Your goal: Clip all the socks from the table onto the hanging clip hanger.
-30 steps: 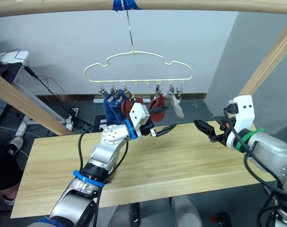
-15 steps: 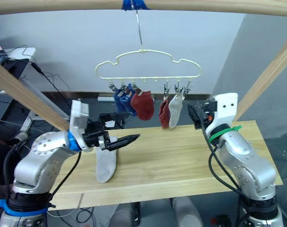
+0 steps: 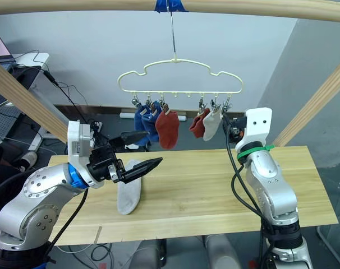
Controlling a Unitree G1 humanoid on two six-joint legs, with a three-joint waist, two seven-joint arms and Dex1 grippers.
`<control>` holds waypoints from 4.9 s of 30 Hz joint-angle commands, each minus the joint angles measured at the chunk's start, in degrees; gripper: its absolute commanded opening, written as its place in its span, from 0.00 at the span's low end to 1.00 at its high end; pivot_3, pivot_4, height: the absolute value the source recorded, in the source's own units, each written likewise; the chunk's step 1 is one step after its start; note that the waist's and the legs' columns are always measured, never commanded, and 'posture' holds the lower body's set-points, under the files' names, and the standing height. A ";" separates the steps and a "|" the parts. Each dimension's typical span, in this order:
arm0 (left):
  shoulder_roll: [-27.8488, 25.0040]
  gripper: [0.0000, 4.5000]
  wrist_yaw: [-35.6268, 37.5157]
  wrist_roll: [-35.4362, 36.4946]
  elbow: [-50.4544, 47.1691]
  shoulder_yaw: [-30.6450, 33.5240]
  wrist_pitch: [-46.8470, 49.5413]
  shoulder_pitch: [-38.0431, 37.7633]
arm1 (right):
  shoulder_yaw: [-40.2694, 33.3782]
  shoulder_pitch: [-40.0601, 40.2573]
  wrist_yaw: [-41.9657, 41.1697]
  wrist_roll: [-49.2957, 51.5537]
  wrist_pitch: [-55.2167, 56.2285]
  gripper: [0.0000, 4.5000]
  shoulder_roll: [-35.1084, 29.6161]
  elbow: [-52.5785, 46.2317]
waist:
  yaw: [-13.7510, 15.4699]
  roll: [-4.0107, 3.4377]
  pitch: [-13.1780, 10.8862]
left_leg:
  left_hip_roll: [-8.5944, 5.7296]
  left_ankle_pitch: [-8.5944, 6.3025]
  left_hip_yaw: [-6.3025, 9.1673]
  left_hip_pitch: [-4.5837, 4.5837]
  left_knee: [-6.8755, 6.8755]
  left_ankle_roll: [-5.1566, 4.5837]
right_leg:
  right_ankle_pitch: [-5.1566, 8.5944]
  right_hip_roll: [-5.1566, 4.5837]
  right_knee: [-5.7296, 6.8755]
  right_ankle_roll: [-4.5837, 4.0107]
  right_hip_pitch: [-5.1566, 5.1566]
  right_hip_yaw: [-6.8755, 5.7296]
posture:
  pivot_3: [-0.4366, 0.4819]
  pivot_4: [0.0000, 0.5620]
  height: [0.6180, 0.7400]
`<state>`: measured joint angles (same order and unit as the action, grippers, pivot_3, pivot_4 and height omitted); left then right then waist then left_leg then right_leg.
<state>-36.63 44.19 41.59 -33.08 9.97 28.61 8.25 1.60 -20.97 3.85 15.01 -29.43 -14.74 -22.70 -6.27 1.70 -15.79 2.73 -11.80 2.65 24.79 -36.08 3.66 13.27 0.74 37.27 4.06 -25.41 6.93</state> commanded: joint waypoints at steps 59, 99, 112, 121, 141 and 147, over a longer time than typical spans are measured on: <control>0.22 1.00 -2.87 -1.36 -3.17 -1.03 -2.71 -1.45 | -4.80 -10.70 0.19 -9.39 3.73 0.60 11.37 10.12 | 1.33 0.00 0.00 | -0.01 0.00 0.06 -0.03 -0.05 0.00 | -0.16 0.00 0.22 -0.28 0.00 -0.06 | 0.44 0.45 1.00; 4.31 1.00 -7.65 -39.90 61.03 -16.80 -17.92 10.03 | -12.88 -17.02 -20.51 17.14 -24.46 0.00 -3.22 7.83 | 0.60 -0.02 0.01 | -0.01 0.01 0.08 -0.18 -0.08 -0.02 | 0.00 0.05 0.71 -0.51 -0.05 -0.09 | 0.31 0.49 1.00; 4.90 0.49 -2.18 -38.31 58.36 -16.30 -16.84 9.35 | -13.63 -16.61 -19.37 17.95 -25.69 0.00 -3.39 6.52 | -0.32 -0.02 0.01 | -0.02 0.02 0.06 -0.45 -0.14 -0.03 | 0.14 0.05 0.78 -0.22 0.19 -0.02 | 0.32 0.47 1.00; 4.10 0.00 2.23 -36.80 45.96 -16.98 -17.52 5.91 | -14.76 -17.89 -20.46 20.98 -29.14 0.00 -4.60 7.81 | -0.31 -0.02 0.01 | -0.02 0.02 0.06 -0.43 -0.10 -0.02 | 0.14 0.05 0.75 -0.22 0.17 -0.02 | 0.34 0.44 1.00; 12.60 0.00 7.27 -31.13 23.89 -20.31 -33.52 10.32 | -37.64 -31.11 -11.14 42.22 -62.98 0.00 -0.70 16.29 | -1.12 -0.02 0.01 | -0.05 0.02 0.05 -0.21 -0.16 -0.03 | 0.12 0.03 0.69 -0.20 0.06 -0.04 | 0.30 0.43 1.00; 14.25 0.00 3.08 -39.13 29.13 -22.20 -41.68 14.22 | -38.84 -31.10 -4.01 49.49 -63.07 0.00 0.66 17.03 | -2.15 -0.02 0.01 | -0.04 0.02 0.05 -0.13 -0.21 -0.05 | 0.06 0.05 0.67 -0.22 0.02 0.00 | 0.29 0.44 1.00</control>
<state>-23.00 48.94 4.25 -3.76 -11.46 -10.16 21.70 -36.10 -50.65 -1.99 60.71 -92.06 -14.44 -4.71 -8.42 1.68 -15.78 2.69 -11.78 2.71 24.65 -36.27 3.62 13.34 0.80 37.95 3.86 -25.39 6.92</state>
